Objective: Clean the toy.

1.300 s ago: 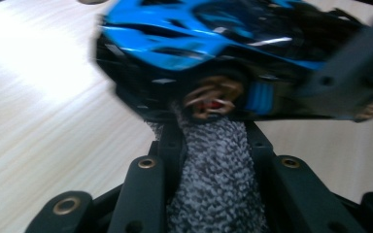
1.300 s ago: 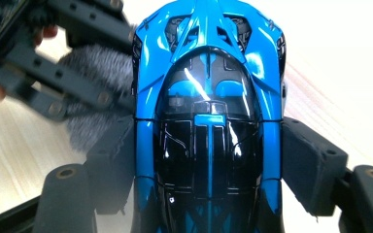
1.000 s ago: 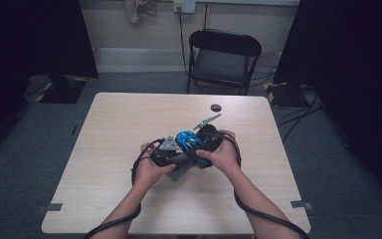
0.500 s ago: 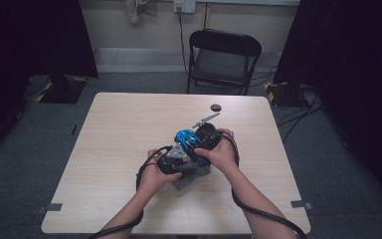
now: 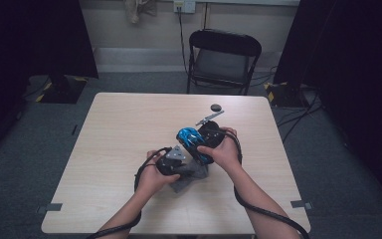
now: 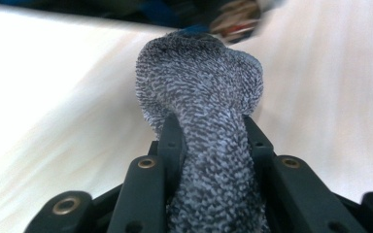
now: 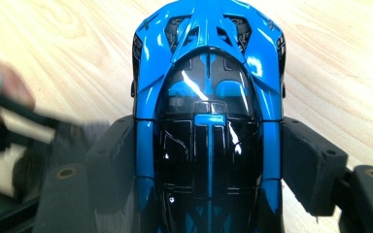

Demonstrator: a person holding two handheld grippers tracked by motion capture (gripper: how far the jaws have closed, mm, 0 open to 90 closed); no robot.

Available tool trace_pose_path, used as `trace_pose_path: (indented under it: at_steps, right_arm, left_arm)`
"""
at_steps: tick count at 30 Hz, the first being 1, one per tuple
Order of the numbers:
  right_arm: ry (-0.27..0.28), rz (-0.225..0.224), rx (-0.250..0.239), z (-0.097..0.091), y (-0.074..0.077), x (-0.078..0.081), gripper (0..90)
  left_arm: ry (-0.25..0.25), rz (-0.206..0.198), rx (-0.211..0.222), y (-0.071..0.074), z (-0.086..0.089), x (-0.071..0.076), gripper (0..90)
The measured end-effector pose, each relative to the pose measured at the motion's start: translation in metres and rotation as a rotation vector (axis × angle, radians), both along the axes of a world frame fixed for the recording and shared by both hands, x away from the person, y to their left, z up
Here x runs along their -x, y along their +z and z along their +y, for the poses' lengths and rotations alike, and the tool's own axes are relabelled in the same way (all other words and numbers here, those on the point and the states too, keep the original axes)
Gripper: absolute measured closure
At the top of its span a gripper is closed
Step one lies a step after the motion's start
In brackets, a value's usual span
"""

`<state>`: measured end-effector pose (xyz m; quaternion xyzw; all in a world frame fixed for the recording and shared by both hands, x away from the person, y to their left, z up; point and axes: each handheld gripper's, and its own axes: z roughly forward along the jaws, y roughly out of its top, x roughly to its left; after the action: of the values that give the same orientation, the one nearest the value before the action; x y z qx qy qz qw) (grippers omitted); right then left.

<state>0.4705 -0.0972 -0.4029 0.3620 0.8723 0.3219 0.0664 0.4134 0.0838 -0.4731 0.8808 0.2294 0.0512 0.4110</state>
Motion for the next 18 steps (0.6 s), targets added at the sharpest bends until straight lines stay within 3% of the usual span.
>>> trace_pose_path:
  at_steps: [1,2,3,6,12,18]
  right_arm:
    - [0.001,-0.001,0.0,-0.001,0.001,0.001,28.5]
    - [0.001,-0.001,0.0,-0.001,0.001,0.001,28.5]
    - [0.011,-0.003,0.006,-0.002,0.002,0.003,28.5]
    - [0.025,0.001,0.004,-0.003,0.002,0.007,28.5]
    - [0.05,0.011,0.006,-0.002,-0.004,0.013,28.5]
    - [0.063,0.024,0.013,-0.001,-0.01,0.017,28.5]
  left_arm:
    - [0.059,0.001,-0.012,0.003,0.01,-0.005,69.1]
    - [0.059,0.001,-0.012,0.003,0.01,-0.005,69.0]
    - [0.11,-0.006,-0.016,0.007,0.022,-0.013,69.0]
    - [0.166,-0.016,-0.013,0.012,0.038,-0.023,69.1]
    - [0.234,-0.061,-0.002,0.017,0.056,-0.035,69.1]
    - [0.236,-0.107,0.02,0.02,0.059,-0.036,69.1]
